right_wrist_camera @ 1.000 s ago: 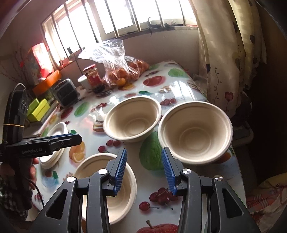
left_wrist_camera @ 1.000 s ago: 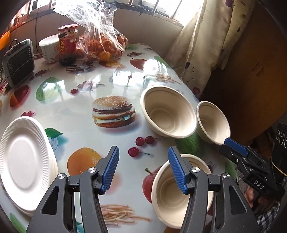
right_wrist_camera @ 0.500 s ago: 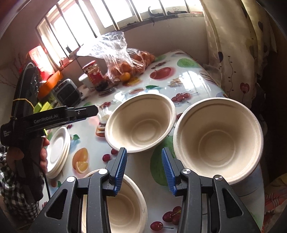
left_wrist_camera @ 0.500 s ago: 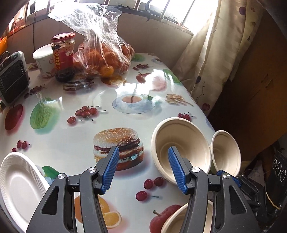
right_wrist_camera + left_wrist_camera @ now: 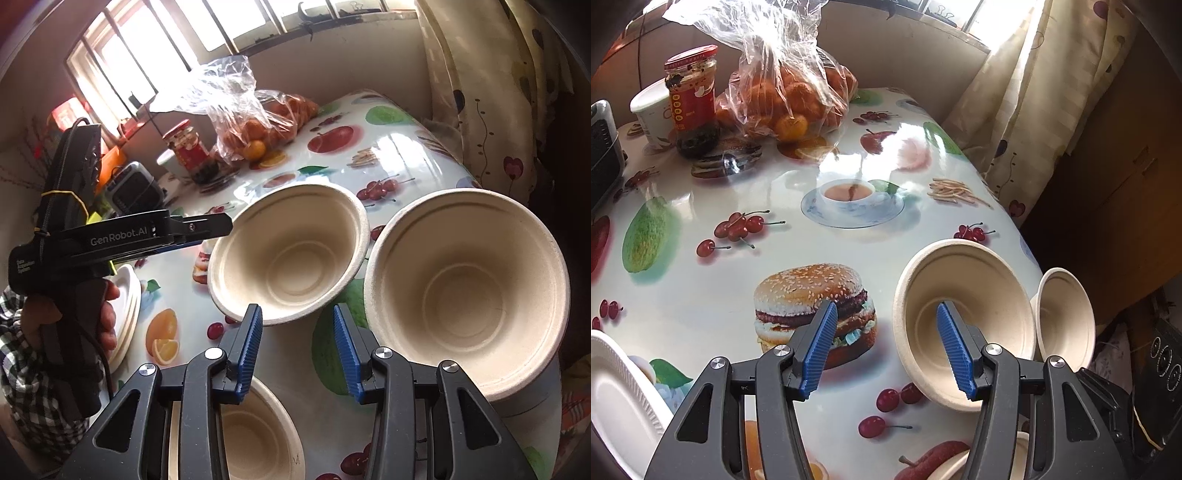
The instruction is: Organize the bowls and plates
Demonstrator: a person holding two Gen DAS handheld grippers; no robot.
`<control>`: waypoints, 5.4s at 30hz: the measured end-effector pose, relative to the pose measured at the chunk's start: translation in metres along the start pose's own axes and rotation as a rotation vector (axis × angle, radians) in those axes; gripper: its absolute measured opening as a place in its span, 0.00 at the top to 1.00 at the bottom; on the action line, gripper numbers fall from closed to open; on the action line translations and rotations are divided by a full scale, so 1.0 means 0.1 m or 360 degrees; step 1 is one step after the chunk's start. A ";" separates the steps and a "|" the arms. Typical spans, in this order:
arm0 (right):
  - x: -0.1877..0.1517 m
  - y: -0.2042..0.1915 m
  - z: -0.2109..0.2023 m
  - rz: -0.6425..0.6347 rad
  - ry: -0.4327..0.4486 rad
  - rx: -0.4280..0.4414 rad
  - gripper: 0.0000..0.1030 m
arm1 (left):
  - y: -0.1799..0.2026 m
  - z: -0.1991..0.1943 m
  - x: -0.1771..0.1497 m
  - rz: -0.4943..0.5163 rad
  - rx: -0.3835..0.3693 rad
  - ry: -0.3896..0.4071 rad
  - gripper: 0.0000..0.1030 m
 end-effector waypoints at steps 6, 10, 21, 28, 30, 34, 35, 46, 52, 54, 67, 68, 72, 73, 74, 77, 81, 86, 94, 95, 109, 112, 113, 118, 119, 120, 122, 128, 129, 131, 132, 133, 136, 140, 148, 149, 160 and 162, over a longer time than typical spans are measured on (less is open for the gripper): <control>0.01 -0.01 0.05 0.0001 -0.0007 0.0003 0.62 | 0.02 0.05 0.01 0.0015 -0.0006 -0.0008 0.57; 0.03 -0.02 0.06 0.0007 0.0004 0.0003 0.64 | 0.06 0.07 0.02 0.0021 -0.0030 -0.0012 0.65; 0.08 0.02 0.09 0.0037 0.0016 -0.0005 0.72 | 0.12 0.11 0.00 0.0036 -0.0058 -0.0022 0.76; 0.09 0.02 0.08 0.0045 0.0023 0.0002 0.72 | 0.11 0.08 -0.02 0.0027 -0.0063 -0.0019 0.76; 0.09 0.02 0.08 0.0045 0.0022 0.0004 0.72 | 0.11 0.07 -0.03 0.0029 -0.0056 -0.0019 0.76; 0.08 0.01 0.06 0.0040 0.0025 0.0009 0.72 | 0.10 0.03 -0.04 0.0031 -0.0044 -0.0009 0.76; 0.08 0.01 0.06 0.0042 0.0024 0.0014 0.72 | 0.10 0.02 -0.05 0.0031 -0.0043 -0.0004 0.76; 0.07 -0.04 0.04 0.0017 0.0030 0.0028 0.72 | 0.11 -0.13 -0.15 0.0012 -0.0044 0.0030 0.76; 0.06 -0.07 0.03 0.0003 0.0030 0.0029 0.72 | 0.10 -0.17 -0.21 0.0006 -0.0030 0.0036 0.76; 0.05 -0.06 0.03 0.0005 0.0030 0.0027 0.72 | 0.06 -0.17 -0.21 -0.0006 -0.0011 0.0032 0.76; 0.09 0.03 0.04 0.0011 0.0053 -0.0021 0.65 | 0.00 -0.07 -0.05 -0.0022 -0.0019 0.0063 0.56; 0.09 0.03 0.04 0.0010 0.0053 -0.0021 0.64 | 0.00 -0.06 -0.03 -0.0021 -0.0020 0.0065 0.54; 0.11 0.02 0.06 -0.0006 0.0055 -0.0038 0.63 | 0.06 0.03 0.02 0.0021 -0.0046 0.0044 0.48; 0.11 0.02 0.06 -0.0008 0.0057 -0.0045 0.63 | 0.06 0.04 0.03 0.0032 -0.0041 0.0044 0.48; 0.12 0.02 0.07 -0.0007 0.0056 -0.0045 0.63 | 0.07 0.05 0.04 0.0040 -0.0034 0.0044 0.48; 0.12 0.03 0.08 -0.0004 0.0053 -0.0045 0.63 | 0.09 0.10 0.03 0.0019 -0.0088 0.0018 0.48; 0.13 0.03 0.10 0.0002 0.0058 -0.0058 0.63 | 0.09 0.11 0.04 0.0021 -0.0066 0.0029 0.50; 0.13 0.03 0.09 0.0002 0.0062 -0.0055 0.63 | 0.09 0.09 0.04 0.0029 -0.0077 0.0035 0.64; 0.14 0.02 0.08 -0.0007 0.0076 -0.0057 0.63 | 0.12 0.08 0.03 0.0037 -0.0086 0.0038 0.74; 0.15 0.02 0.08 -0.0006 0.0079 -0.0061 0.63 | 0.13 0.08 0.03 0.0037 -0.0088 0.0039 0.74; 0.15 -0.02 0.03 -0.0022 0.0105 -0.0052 0.63 | 0.15 -0.08 -0.02 0.0055 -0.0071 0.0087 0.74; 0.15 -0.05 0.00 -0.0034 0.0115 -0.0043 0.63 | 0.15 -0.14 -0.03 0.0056 -0.0071 0.0102 0.74; 0.14 -0.06 -0.02 -0.0039 0.0119 -0.0041 0.63 | 0.15 -0.16 -0.04 0.0060 -0.0069 0.0108 0.74; 0.12 -0.14 -0.10 -0.0071 0.0143 -0.0035 0.63 | 0.18 -0.31 -0.07 0.0062 -0.0068 0.0144 0.74; 0.11 -0.15 -0.12 -0.0075 0.0148 -0.0031 0.63 | 0.19 -0.34 -0.08 0.0063 -0.0068 0.0153 0.74; 0.10 -0.16 -0.14 -0.0080 0.0151 -0.0026 0.63 | 0.19 -0.37 -0.09 0.0064 -0.0068 0.0160 0.74; 0.08 -0.18 -0.17 -0.0087 0.0157 -0.0023 0.63 | 0.21 -0.43 -0.10 0.0071 -0.0065 0.0173 0.74; 0.00 -0.23 -0.25 -0.0103 0.0172 -0.0012 0.63 | 0.23 -0.54 -0.15 0.0079 -0.0059 0.0195 0.74; -0.01 -0.24 -0.26 -0.0104 0.0171 -0.0010 0.63 | 0.24 -0.56 -0.16 0.0077 -0.0059 0.0198 0.74; -0.04 -0.26 -0.29 -0.0107 0.0175 -0.0014 0.63 | 0.25 -0.60 -0.19 0.0081 -0.0057 0.0207 0.74; -0.05 -0.27 -0.30 -0.0109 0.0179 -0.0010 0.63 | 0.25 -0.62 -0.20 0.0077 -0.0058 0.0211 0.74; -0.06 -0.28 -0.32 -0.0113 0.0183 -0.0008 0.63 | 0.26 -0.64 -0.21 0.0078 -0.0060 0.0219 0.74; -0.10 -0.32 -0.37 -0.0125 0.0194 -0.0006 0.63 | 0.26 -0.68 -0.23 0.0078 -0.0063 0.0231 0.74; -0.15 -0.35 -0.43 -0.0134 0.0208 -0.0005 0.63 | 0.28 -0.74 -0.28 0.0088 -0.0056 0.0243 0.74; -0.28 -0.38 -0.54 -0.0137 0.0232 0.0006 0.63 | 0.33 -0.85 -0.38 0.0103 -0.0054 0.0258 0.74; -0.30 -0.39 -0.55 -0.0137 0.0231 0.0007 0.63 | 0.34 -0.86 -0.40 0.0106 -0.0053 0.0257 0.74; -0.50 -0.38 -0.69 -0.0143 0.0250 0.0008 0.63 | 0.44 -0.91 -0.57 0.0118 -0.0070 0.0248 0.74; -0.53 -0.38 -0.71 -0.0142 0.0249 0.0005 0.63 | 0.45 -0.91 -0.60 0.0123 -0.0070 0.0247 0.74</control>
Point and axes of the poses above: each gripper's, at about its wrist camera, not at the fingertips, and z roughly the way its jaws point, y to its right, x to its top, the point moved 9 cm from there along z, roughly the way its jaws point, and after that the axes turned 13 degrees about z, right-handed, at the moved point
